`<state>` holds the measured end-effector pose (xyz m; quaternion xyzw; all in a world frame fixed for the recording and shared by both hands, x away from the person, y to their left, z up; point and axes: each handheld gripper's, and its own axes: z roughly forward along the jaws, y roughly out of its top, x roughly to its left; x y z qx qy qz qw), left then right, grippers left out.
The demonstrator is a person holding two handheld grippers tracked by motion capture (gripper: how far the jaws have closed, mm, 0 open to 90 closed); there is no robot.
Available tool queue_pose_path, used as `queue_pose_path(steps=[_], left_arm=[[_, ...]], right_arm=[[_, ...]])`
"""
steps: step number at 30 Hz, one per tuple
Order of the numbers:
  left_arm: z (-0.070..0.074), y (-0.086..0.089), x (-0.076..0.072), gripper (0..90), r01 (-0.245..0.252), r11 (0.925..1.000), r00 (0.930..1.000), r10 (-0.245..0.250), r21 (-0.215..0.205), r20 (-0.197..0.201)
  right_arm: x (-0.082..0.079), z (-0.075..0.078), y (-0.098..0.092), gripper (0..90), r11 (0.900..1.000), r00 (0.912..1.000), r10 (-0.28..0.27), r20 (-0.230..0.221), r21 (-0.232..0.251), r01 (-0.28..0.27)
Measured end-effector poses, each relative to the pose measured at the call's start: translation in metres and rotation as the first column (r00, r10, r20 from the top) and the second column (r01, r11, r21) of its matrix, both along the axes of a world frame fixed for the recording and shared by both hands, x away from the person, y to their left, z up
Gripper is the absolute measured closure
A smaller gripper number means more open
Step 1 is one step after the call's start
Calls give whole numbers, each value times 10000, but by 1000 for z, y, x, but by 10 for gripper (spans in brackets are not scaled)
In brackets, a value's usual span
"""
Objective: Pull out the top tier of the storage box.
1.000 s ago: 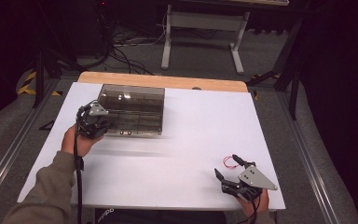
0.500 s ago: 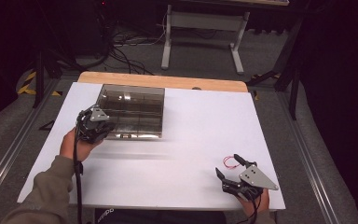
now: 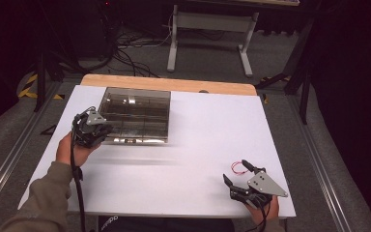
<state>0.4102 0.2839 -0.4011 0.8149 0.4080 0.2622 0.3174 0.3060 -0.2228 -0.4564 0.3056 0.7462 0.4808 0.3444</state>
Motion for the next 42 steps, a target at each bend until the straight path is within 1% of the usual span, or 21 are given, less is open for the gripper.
queue_pose_path(steps=[3,4,5,7,8,9,11,13,14,15,16,19,22,23,26,29,33,36,39,40,42], left_arm=[[-1,4,0,853,-92,9999,10000,92,-77,-23],[-1,5,0,853,-186,9998,9998,185,121,100],[-1,6,0,853,-202,9997,9998,201,150,75],[-1,9,1,856,-146,9999,9999,146,-28,52],[-1,8,0,864,-150,9999,9998,150,38,134],[-1,8,0,872,-169,9998,9998,170,-38,121],[-1,8,0,866,-124,9998,9998,122,172,127],[1,10,0,875,-128,9998,9997,124,175,205],[2,10,0,865,-106,9999,9998,107,-11,164],[2,10,0,844,-55,10000,9999,54,51,123],[1,9,-1,842,-11,10000,10000,11,-31,73],[0,6,-1,848,-98,9998,9997,94,183,241],[-1,9,0,856,-205,9997,9994,202,100,280],[-1,10,0,878,-170,9999,9995,171,-16,270],[0,10,0,876,-178,9998,9993,175,78,332],[0,11,-2,877,-153,9998,9994,156,-83,307],[0,12,-4,886,-54,10000,9993,52,43,370],[-1,14,-3,891,-132,9998,9992,127,129,379],[-4,17,0,887,-239,9995,9995,242,-195,184],[-4,17,0,868,-184,9994,9997,188,-281,145],[-4,15,-2,847,-66,9993,9997,74,-377,215]], right_arm=[[0,0,0,211,10000,10000,-9,-23,1,9],[0,0,0,212,10000,10000,-1,-18,2,1],[0,0,0,212,10000,10000,-1,-18,2,1],[0,0,0,211,10000,10000,-13,-25,1,13],[0,0,-1,212,10000,10000,-13,-25,3,13],[0,0,-1,212,10000,10000,-10,-16,-11,10],[0,0,-1,212,10000,10000,-8,-24,9,8],[0,0,-1,213,10000,10000,-7,-40,-4,7],[0,0,-1,213,10000,10000,-12,-11,-12,12],[0,0,-1,213,10000,10000,3,-11,0,-3],[0,0,-1,213,10000,10000,0,-9,-3,0],[1,0,-2,213,10000,10000,-14,-49,20,14],[1,-1,-2,213,10000,10000,-25,-59,16,25],[1,-1,-2,213,10000,10000,-37,-69,34,37],[1,-1,-3,213,10000,10000,4,-64,10,-4],[0,0,-3,213,10000,10000,-13,-46,29,13],[0,0,-2,213,10000,10000,8,-21,51,-8],[0,0,-2,213,9999,9999,74,-72,94,-73],[1,-1,-2,212,9999,9999,67,-84,91,-67],[0,-1,-2,213,9999,9999,67,-76,92,-66],[0,0,-2,213,9999,9999,76,-77,69,-76]])
